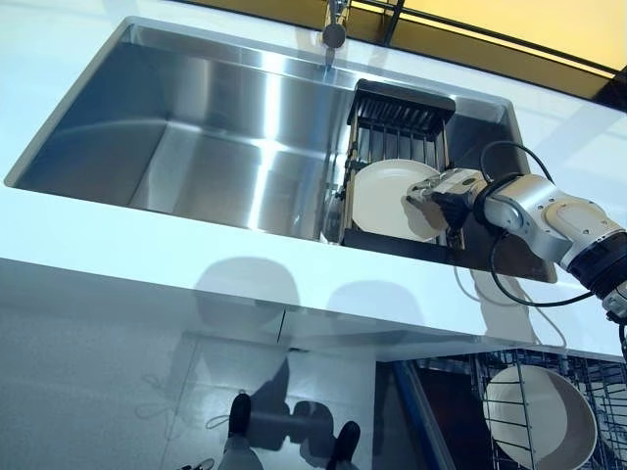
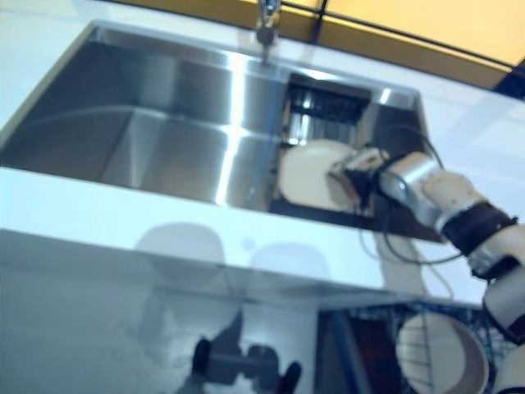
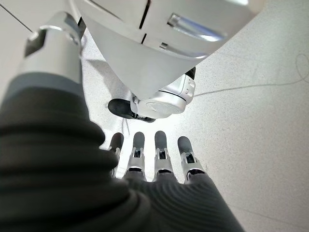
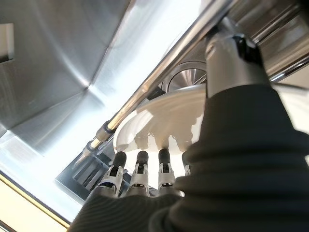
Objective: Take plates into dishwasher
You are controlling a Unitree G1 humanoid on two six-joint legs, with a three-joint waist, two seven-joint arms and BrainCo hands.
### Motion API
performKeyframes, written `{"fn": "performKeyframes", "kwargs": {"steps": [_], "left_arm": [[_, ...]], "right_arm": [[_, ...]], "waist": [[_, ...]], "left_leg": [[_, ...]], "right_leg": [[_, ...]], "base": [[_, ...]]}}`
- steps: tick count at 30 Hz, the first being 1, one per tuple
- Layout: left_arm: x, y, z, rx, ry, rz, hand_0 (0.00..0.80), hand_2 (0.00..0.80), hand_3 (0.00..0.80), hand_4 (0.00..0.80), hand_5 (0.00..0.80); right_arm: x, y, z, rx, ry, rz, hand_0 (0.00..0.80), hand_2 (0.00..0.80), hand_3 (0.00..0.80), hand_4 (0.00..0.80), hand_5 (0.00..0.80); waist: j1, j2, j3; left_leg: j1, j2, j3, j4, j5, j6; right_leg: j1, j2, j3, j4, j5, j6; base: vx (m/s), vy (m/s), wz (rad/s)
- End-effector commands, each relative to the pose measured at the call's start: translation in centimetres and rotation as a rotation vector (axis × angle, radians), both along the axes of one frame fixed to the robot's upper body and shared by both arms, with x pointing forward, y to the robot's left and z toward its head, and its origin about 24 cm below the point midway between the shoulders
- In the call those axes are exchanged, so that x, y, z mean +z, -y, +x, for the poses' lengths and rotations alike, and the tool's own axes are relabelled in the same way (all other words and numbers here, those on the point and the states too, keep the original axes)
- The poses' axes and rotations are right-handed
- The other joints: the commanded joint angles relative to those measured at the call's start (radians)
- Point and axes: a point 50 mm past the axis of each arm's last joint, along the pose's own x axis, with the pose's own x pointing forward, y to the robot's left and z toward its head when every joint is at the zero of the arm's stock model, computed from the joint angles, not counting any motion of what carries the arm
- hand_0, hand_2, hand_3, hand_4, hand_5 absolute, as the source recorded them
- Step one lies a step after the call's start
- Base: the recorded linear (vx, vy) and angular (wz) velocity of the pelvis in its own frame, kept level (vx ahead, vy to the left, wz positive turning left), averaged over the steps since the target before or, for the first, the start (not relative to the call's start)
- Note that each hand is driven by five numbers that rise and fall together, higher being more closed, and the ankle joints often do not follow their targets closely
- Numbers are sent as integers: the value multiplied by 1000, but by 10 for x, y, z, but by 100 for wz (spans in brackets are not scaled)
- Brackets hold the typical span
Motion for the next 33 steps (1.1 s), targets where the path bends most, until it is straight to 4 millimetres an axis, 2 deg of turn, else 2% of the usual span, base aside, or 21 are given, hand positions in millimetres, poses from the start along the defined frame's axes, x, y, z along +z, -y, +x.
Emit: {"fn": "performKeyframes", "kwargs": {"steps": [1,6,7,8,9,10,14,19,27,33], "left_arm": [[-3,-1,-11,20,-23,-14,0,0,0,0,0],[-4,4,-9,31,-11,-27,0,0,0,0,0],[-5,7,-8,35,-8,-33,0,0,0,0,0],[-5,6,-9,35,-8,-32,0,0,0,0,0],[-6,7,-9,34,-7,-36,0,0,0,0,0],[-6,10,-8,35,-4,-41,0,0,0,0,0],[-7,14,-5,31,0,-47,0,0,0,0,0],[-8,18,-5,27,4,-59,0,0,0,0,0],[-8,18,-4,19,4,-56,0,0,0,0,0],[-8,18,-4,20,2,-50,0,0,0,0,0]], "right_arm": [[14,14,-5,-11,98,-66,0,0,0,0,0],[7,14,-4,4,208,-50,0,0,0,0,0],[2,16,-4,7,252,-50,248,248,248,248,248],[1,16,-4,7,256,-49,376,376,376,376,376],[-1,16,-4,12,293,-43,627,627,627,627,627],[-3,16,-4,21,334,-33,800,800,800,800,800],[-6,17,-5,34,395,-23,800,800,800,800,800],[-5,31,-6,-1,509,36,800,800,800,800,800],[-2,48,-12,-46,543,140,800,800,800,800,800],[0,52,-15,-40,568,126,800,800,800,800,800]], "waist": [[2,-7,16],[4,5,23],[4,12,25],[4,11,24],[5,17,25],[4,24,26],[5,35,26],[0,48,19],[-8,45,-3],[-14,41,-21]], "left_leg": [[-18,-51,26,-26,-8,31],[-25,-56,20,-26,-8,34],[-26,-57,19,-26,-8,36],[-26,-57,19,-26,-9,36],[-28,-57,18,-26,-9,38],[-29,-59,17,-26,-9,40],[-34,-61,15,-26,-11,43],[-34,-64,15,-26,-16,47],[-27,-62,13,-26,-23,50],[-19,-61,13,-26,-26,49]], "right_leg": [[-27,-27,13,1,70,102],[-33,-30,12,3,71,104],[-35,-31,12,3,71,104],[-34,-32,11,3,71,104],[-36,-33,11,4,70,104],[-38,-34,12,4,70,103],[-43,-36,13,5,69,103],[-44,-36,15,5,65,102],[-38,-31,22,4,63,101],[-31,-28,25,2,61,101]], "base": [[0,0,0],[-7,3,0],[0,0,0],[0,0,0],[0,0,0],[0,0,0],[-8,5,0],[0,0,0],[0,0,0],[0,0,0]]}}
